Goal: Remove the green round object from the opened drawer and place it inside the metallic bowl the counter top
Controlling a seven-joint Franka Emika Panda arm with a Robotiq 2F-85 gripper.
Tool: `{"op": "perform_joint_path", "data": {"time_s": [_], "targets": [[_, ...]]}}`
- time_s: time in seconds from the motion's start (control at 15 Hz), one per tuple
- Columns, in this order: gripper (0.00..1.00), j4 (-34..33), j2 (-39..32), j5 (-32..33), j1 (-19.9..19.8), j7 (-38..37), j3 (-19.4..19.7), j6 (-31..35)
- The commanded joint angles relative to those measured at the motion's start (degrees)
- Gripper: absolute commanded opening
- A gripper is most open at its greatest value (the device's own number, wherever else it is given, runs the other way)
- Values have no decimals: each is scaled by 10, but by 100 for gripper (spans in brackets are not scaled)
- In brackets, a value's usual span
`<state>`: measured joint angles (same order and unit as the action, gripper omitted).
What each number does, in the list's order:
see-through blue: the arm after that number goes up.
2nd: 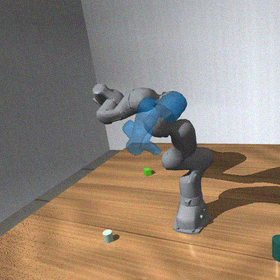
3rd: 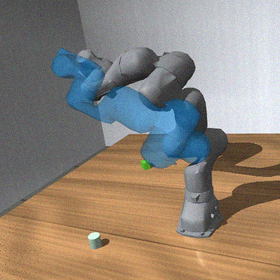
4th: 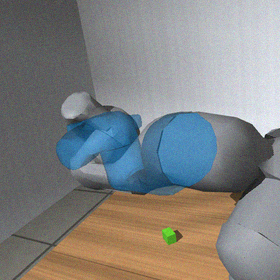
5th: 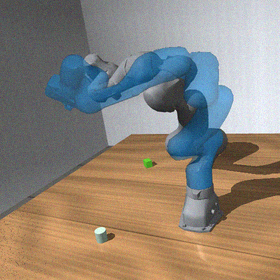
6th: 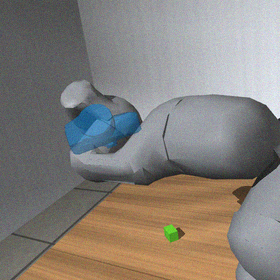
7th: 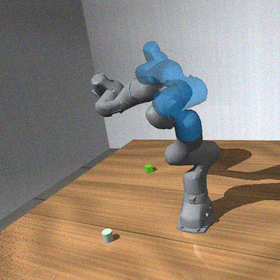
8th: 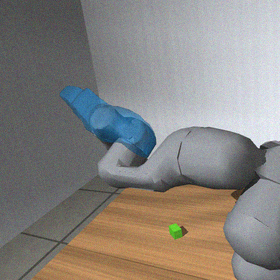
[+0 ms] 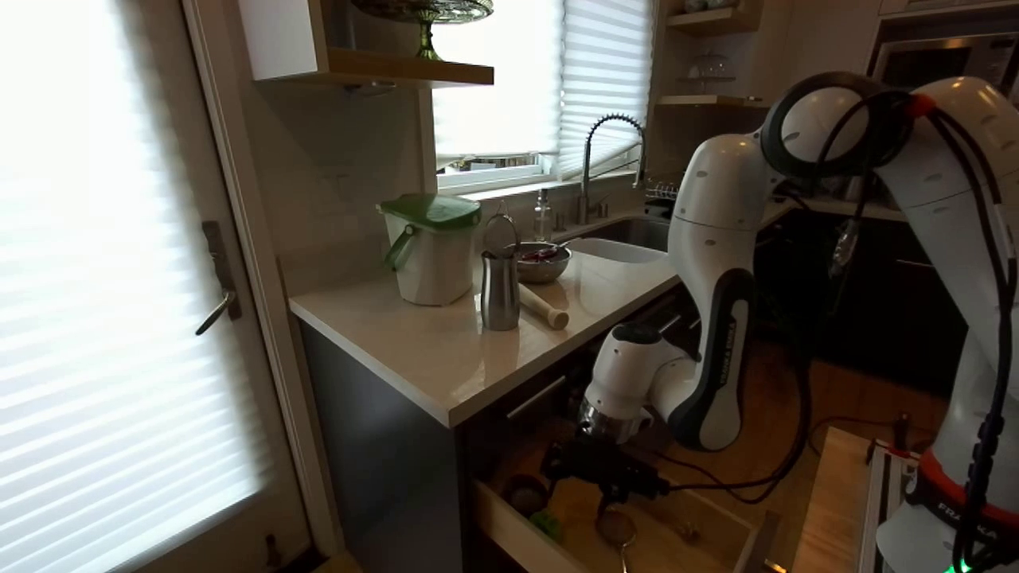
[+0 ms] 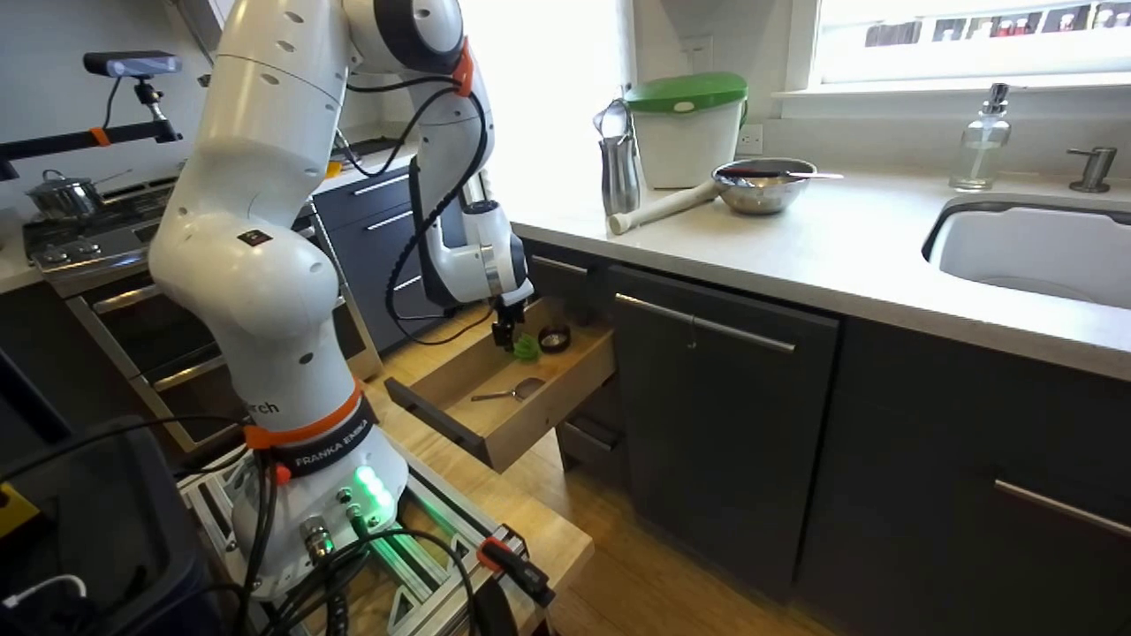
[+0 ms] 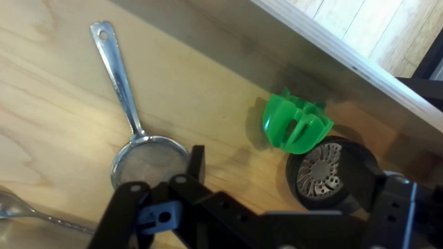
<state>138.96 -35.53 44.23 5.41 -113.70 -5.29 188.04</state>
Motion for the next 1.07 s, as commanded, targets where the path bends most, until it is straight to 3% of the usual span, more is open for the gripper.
{"op": "perform_joint_path", "data": {"time_s": [0.0, 0.13, 0.53, 0.6, 0.67, 0.8, 1.0], "targets": [[88, -52, -64, -20, 58, -13, 37, 27], [79, -71, -83, -37, 92, -17, 65, 47], [80, -103, -128, -92, 152, -14, 103, 88], [74, -107, -135, -98, 157, -14, 104, 88], [56, -108, -139, -102, 160, -14, 105, 88], [40, -107, -141, -111, 170, -14, 111, 93], [38, -88, -119, -112, 176, -12, 115, 95]]}}
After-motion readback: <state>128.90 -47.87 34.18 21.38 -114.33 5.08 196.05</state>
